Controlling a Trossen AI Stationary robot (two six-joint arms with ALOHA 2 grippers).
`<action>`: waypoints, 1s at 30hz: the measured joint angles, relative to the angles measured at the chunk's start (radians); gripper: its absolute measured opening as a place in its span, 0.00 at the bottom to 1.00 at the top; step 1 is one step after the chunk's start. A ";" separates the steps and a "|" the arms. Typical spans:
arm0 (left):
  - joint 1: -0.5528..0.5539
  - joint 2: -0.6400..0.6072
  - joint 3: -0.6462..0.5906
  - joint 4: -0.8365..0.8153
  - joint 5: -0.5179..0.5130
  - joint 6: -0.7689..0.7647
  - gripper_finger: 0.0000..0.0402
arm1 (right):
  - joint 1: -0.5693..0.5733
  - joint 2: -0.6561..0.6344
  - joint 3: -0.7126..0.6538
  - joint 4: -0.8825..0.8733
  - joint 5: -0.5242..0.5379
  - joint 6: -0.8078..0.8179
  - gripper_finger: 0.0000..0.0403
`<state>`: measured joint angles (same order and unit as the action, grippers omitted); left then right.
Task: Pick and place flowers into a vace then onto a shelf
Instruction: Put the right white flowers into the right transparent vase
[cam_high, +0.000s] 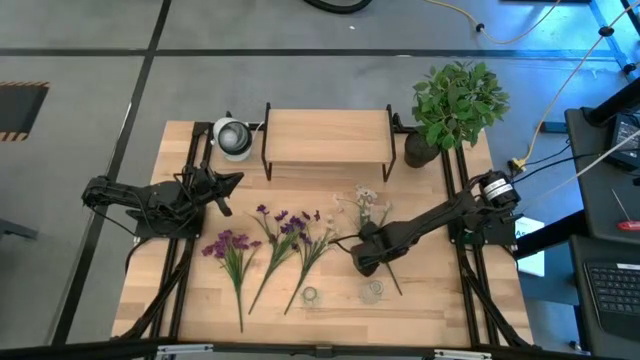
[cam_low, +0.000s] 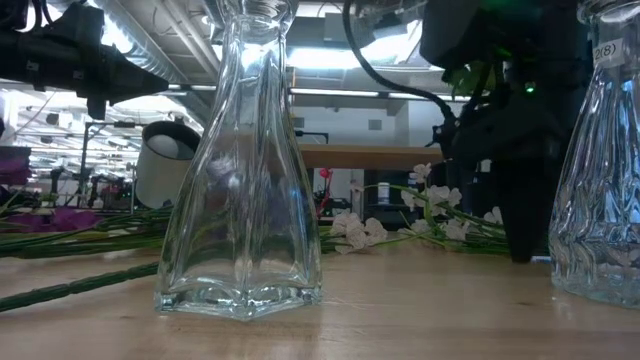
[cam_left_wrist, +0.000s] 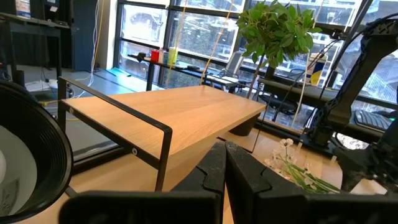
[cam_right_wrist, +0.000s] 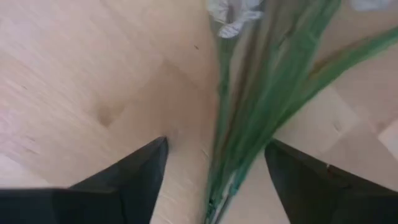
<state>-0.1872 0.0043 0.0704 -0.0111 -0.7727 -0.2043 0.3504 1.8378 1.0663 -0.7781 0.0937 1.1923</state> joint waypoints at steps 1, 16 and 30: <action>0.000 0.000 0.000 0.000 0.000 0.000 0.01 | -0.001 0.002 0.001 0.006 -0.007 -0.010 0.65; 0.000 0.000 0.000 0.000 0.000 0.000 0.01 | -0.007 0.016 -0.001 0.005 -0.017 -0.016 0.34; 0.000 0.000 0.000 0.000 0.000 0.000 0.01 | -0.007 -0.001 -0.005 -0.021 0.007 -0.045 0.03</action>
<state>-0.1871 0.0043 0.0704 -0.0113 -0.7727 -0.2043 0.3431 1.8372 1.0617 -0.7989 0.1010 1.1469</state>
